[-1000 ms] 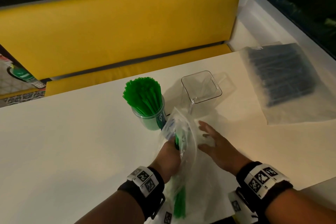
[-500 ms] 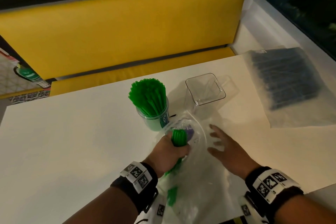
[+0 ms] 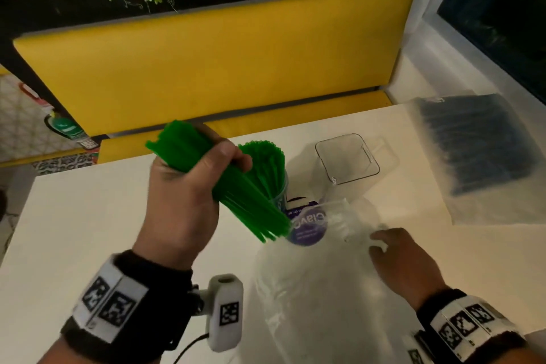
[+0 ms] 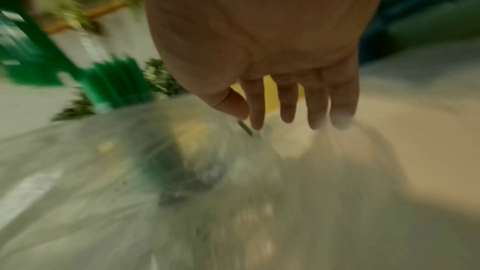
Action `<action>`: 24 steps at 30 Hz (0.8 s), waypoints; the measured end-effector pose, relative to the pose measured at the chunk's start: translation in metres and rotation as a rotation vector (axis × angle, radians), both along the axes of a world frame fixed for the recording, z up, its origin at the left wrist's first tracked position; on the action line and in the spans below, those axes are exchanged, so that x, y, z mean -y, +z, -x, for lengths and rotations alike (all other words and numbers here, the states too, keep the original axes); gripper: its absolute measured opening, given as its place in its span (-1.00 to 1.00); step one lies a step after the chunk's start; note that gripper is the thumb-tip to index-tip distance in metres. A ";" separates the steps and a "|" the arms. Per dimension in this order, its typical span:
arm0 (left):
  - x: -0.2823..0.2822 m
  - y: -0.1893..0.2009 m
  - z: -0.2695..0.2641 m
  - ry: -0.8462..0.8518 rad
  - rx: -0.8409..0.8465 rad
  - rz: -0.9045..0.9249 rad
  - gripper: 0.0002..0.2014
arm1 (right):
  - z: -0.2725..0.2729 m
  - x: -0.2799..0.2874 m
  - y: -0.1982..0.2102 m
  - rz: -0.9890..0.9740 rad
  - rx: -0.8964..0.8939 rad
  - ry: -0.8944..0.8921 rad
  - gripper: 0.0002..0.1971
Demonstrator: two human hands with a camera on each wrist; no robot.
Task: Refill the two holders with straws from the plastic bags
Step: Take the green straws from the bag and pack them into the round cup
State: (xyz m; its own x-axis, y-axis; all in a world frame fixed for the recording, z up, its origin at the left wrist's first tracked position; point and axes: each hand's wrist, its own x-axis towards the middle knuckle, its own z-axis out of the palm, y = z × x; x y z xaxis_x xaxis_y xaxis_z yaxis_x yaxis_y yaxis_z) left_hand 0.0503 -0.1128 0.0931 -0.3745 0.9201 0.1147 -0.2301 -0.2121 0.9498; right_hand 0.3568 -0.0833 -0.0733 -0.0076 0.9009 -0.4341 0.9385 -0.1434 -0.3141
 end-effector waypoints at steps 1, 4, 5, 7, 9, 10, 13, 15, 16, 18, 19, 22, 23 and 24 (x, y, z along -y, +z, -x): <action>-0.003 0.004 0.003 0.027 0.005 -0.023 -0.78 | 0.003 0.003 0.012 -0.123 -0.002 0.015 -0.78; -0.015 0.008 0.011 0.103 0.015 -0.047 -0.80 | 0.032 0.013 0.050 -0.490 -0.138 0.214 -0.90; -0.020 0.008 0.013 0.126 0.019 -0.049 -0.81 | 0.047 0.014 0.058 -0.509 -0.191 0.311 -0.86; -0.029 0.007 0.016 0.161 0.035 -0.042 -0.83 | 0.080 0.005 0.063 -0.481 -0.219 0.462 -0.74; -0.038 0.003 0.017 0.193 0.048 -0.007 -0.85 | 0.112 -0.011 0.062 -0.491 -0.177 0.515 -0.68; -0.042 0.001 0.017 0.208 0.058 0.015 -0.85 | 0.124 -0.020 0.059 -0.493 -0.159 0.527 -0.68; -0.054 -0.006 0.018 0.262 0.092 0.060 -0.87 | 0.145 -0.041 0.045 -0.442 -0.110 0.543 -0.74; -0.059 -0.011 0.020 0.306 0.099 0.069 -0.87 | 0.146 -0.048 0.039 -0.449 -0.127 0.556 -0.77; -0.061 -0.013 0.022 0.328 0.104 0.068 -0.86 | 0.145 -0.049 0.039 -0.450 -0.136 0.561 -0.78; -0.064 -0.015 0.022 0.369 0.106 0.054 -0.85 | 0.144 -0.051 0.041 -0.462 -0.138 0.574 -0.77; -0.065 -0.016 0.021 0.384 0.097 0.040 -0.84 | 0.143 -0.052 0.043 -0.461 -0.133 0.578 -0.77; -0.068 -0.020 0.017 0.402 0.022 0.002 -0.86 | 0.144 -0.055 0.048 -0.427 -0.120 0.586 -0.75; -0.069 -0.021 0.016 0.402 -0.009 -0.004 -0.87 | 0.144 -0.056 0.049 -0.419 -0.119 0.592 -0.75; -0.069 -0.024 0.014 0.400 -0.043 -0.008 -0.88 | 0.144 -0.056 0.051 -0.411 -0.120 0.597 -0.75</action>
State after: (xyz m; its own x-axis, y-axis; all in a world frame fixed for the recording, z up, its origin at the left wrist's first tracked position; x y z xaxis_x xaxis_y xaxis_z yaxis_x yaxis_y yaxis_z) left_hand 0.0364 -0.0439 0.0695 -0.6980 0.7013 0.1448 -0.0881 -0.2848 0.9545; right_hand 0.2128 -0.0275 -0.0226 -0.5745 0.8180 -0.0271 0.7754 0.5334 -0.3380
